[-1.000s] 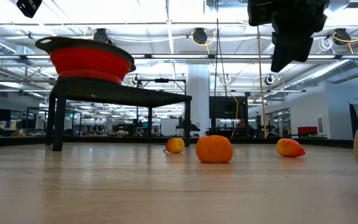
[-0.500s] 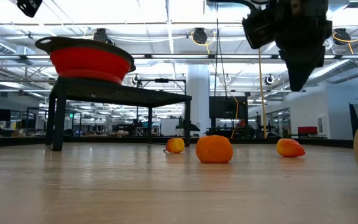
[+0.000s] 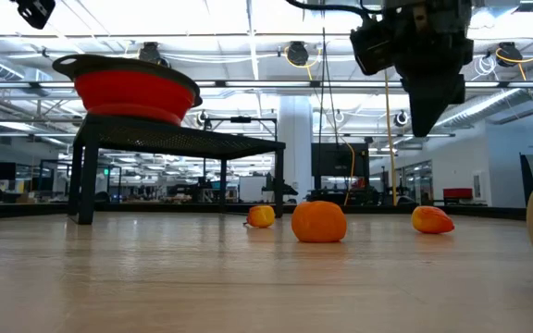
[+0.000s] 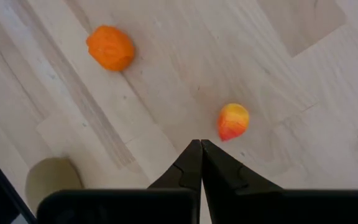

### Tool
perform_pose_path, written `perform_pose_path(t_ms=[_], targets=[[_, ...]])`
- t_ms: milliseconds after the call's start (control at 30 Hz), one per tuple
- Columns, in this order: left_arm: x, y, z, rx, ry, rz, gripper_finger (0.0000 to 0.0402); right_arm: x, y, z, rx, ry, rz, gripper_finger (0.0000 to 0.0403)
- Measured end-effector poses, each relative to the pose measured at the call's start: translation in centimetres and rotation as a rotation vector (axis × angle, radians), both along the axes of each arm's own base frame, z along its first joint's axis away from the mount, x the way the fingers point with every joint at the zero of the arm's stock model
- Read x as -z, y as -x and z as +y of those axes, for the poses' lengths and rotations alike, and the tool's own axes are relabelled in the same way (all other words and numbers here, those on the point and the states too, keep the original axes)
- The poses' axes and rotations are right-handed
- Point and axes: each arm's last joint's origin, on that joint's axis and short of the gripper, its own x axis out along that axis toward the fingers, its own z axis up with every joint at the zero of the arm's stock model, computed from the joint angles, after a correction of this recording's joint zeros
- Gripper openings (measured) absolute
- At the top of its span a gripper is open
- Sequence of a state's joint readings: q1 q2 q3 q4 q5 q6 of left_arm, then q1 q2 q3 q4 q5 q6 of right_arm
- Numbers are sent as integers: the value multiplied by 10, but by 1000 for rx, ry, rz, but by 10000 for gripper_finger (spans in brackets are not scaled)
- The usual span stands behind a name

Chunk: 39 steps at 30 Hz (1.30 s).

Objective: Pick & Place Fruit
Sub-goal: Put the peach into the red strainer bowl on the shelf

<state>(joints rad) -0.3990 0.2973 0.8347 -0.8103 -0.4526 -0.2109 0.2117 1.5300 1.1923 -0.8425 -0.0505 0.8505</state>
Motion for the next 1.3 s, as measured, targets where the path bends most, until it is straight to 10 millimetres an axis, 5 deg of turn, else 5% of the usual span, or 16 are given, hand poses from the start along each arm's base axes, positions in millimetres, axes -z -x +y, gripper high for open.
perform_pose_path(t_ms=[700, 1033, 1300], targets=[[61, -4, -6, 146, 63, -79, 2, 0, -2, -13, 49, 30, 4, 166], [74, 0, -6, 191, 78, -107, 14, 6, 3, -14, 51, 37, 50, 236], [73, 0, -6, 195, 74, -118, 10, 30, 8, -15, 104, 16, 50, 248]])
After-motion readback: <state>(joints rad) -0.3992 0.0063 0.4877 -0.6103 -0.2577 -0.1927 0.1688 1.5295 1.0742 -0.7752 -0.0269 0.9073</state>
